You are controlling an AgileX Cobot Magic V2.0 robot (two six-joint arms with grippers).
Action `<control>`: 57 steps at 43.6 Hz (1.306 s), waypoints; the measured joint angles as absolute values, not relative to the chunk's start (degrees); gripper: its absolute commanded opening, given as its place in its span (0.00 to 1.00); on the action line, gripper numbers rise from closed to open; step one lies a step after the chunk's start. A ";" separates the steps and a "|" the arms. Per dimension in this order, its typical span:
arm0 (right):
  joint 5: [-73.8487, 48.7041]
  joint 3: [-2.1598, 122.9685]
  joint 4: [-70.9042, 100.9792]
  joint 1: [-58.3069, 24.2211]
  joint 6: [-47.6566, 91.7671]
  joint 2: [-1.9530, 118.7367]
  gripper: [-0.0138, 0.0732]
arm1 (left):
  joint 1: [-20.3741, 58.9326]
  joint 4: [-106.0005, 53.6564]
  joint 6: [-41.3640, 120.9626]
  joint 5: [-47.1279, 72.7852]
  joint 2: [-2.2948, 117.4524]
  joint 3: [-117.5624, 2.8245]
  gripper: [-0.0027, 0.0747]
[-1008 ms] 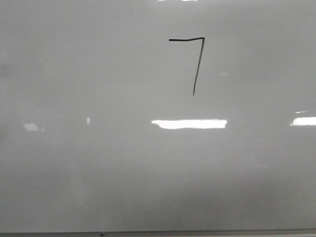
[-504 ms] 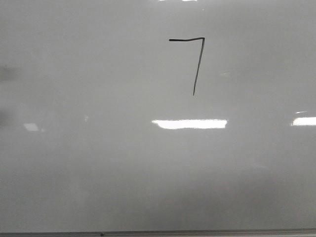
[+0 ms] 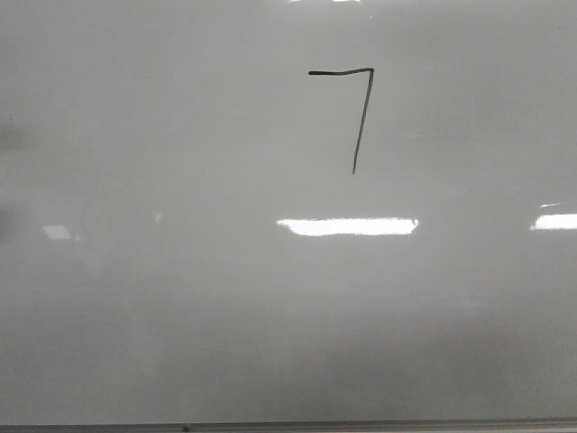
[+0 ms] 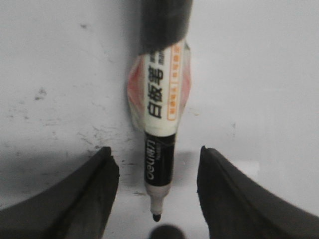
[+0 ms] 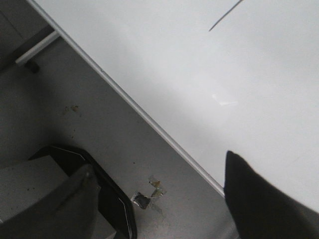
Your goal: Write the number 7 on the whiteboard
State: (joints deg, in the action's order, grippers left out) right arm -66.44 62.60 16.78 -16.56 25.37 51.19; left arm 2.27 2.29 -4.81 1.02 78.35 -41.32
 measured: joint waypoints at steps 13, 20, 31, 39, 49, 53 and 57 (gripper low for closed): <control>-66.44 62.50 9.98 -16.56 11.26 43.79 0.79 | 3.16 3.01 -4.66 22.50 64.14 -47.39 0.51; -65.13 59.80 9.87 -16.56 8.85 38.97 0.79 | 8.75 3.01 -3.14 29.34 54.34 -47.50 0.51; -62.79 52.85 8.45 -16.56 7.18 31.76 0.79 | 21.07 2.68 -0.37 40.56 40.55 -47.50 0.51; -61.87 48.00 5.09 -16.56 3.20 27.84 0.72 | 27.69 1.55 0.00 44.00 33.38 -44.80 0.51; -61.76 46.91 1.38 -16.56 -0.93 27.53 0.69 | 29.12 1.46 0.00 44.47 32.02 -43.11 0.51; -61.53 46.83 1.25 -16.56 -1.02 27.53 0.69 | 29.22 1.46 0.00 44.36 32.02 -42.97 0.51; -61.53 46.78 1.17 -16.56 -1.02 27.53 0.66 | 29.22 1.46 0.00 44.16 32.02 -42.97 0.48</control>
State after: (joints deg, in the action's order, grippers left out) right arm -61.53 46.78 1.17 -16.56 -1.02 27.53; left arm 29.22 1.46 0.00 44.16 32.02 -42.97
